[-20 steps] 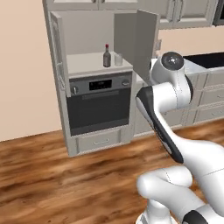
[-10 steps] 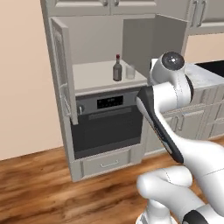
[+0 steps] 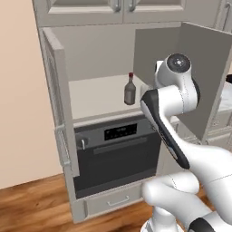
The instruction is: There is a bowl on the dining counter. Grab a lemon wedge from the fridge and place it in the bowl. Then get the liquor bottle and glass cup from the cabinet and place them next to the bowl.
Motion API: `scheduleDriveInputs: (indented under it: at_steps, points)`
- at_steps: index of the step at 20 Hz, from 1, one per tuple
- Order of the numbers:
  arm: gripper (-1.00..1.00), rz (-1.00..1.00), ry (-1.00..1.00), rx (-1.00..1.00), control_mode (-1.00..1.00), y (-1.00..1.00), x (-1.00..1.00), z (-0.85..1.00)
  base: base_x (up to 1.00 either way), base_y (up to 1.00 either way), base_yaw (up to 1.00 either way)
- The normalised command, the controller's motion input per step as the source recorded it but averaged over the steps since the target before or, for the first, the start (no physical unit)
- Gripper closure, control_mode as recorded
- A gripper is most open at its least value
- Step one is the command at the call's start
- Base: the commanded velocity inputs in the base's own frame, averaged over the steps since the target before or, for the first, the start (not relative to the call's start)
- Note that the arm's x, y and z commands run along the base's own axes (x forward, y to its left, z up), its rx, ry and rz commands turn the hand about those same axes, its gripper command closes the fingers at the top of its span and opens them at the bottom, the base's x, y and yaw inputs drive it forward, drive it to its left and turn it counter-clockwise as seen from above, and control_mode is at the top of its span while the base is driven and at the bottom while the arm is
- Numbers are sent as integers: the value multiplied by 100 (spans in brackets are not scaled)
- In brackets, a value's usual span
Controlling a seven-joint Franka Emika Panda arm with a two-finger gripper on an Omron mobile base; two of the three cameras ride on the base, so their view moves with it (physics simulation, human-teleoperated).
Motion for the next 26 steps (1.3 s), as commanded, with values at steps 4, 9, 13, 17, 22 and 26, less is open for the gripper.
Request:
scheduleDriveInputs:
  at_steps: [4,9,13,17,22,26]
  points:
    - [-100,0,0,0,100,0,0,0,100,-30,4]
    - [-100,0,0,0,100,0,0,0,75,-16,10]
    - [-100,0,0,0,100,0,0,0,16,-39,6]
    - [-100,-6,0,1,-100,-48,0,-56,0,0,0]
    - [-100,-11,-10,-2,-100,-17,11,-99,0,0,0]
    - [-100,-12,-18,0,-100,-2,10,-76,0,0,0]
